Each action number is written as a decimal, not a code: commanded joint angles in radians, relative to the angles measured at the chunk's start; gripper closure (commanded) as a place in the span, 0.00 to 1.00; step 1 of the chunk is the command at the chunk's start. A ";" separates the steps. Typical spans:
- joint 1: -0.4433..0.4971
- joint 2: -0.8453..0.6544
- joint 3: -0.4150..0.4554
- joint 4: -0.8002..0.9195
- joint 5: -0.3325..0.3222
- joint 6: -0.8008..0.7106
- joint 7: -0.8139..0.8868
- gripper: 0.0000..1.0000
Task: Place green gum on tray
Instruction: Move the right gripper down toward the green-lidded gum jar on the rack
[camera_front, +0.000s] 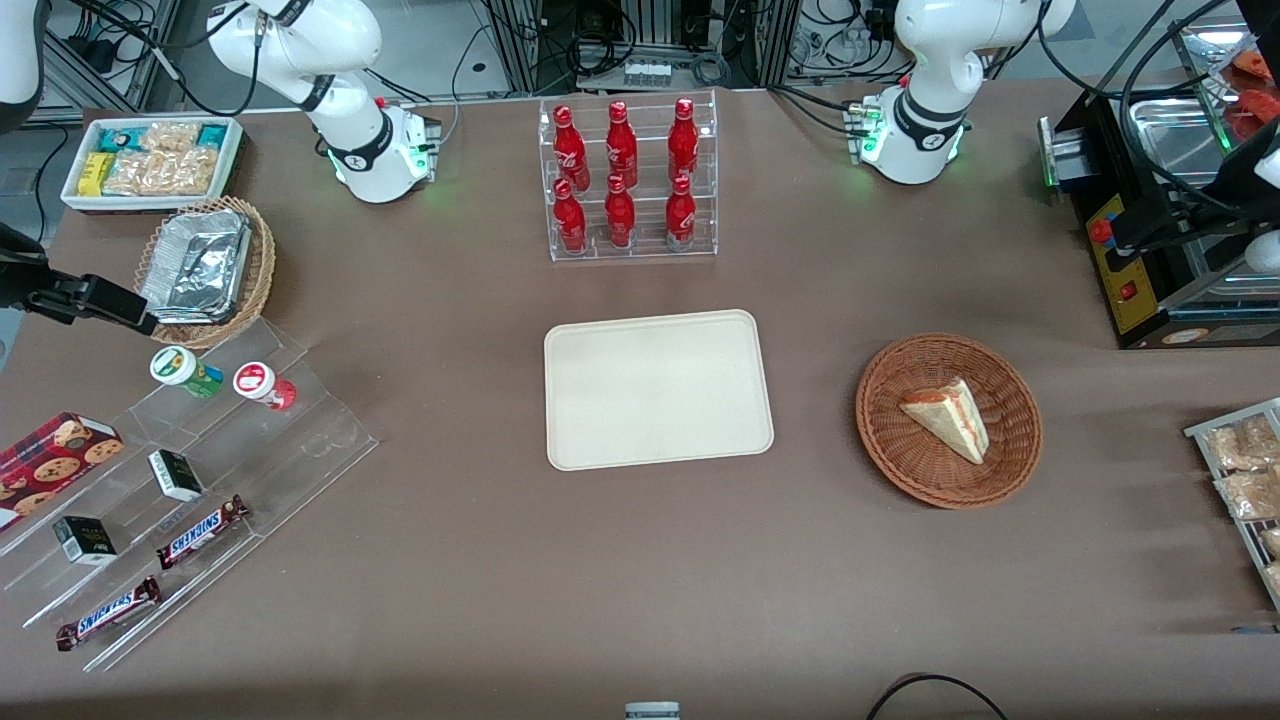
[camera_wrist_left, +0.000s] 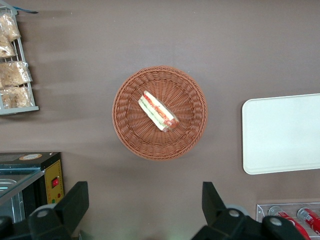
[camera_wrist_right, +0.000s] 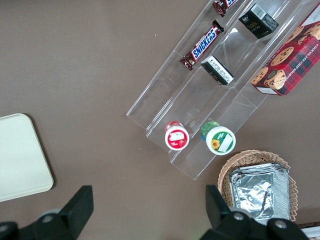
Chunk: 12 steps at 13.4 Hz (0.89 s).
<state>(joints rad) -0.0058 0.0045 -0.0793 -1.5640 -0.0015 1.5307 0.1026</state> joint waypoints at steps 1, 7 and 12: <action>0.001 0.012 -0.004 0.032 -0.014 -0.023 -0.020 0.00; -0.013 0.009 -0.010 -0.022 -0.003 0.006 -0.147 0.00; -0.056 -0.004 -0.016 -0.152 -0.003 0.126 -0.315 0.00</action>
<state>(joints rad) -0.0426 0.0194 -0.0955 -1.6582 -0.0015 1.6025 -0.1394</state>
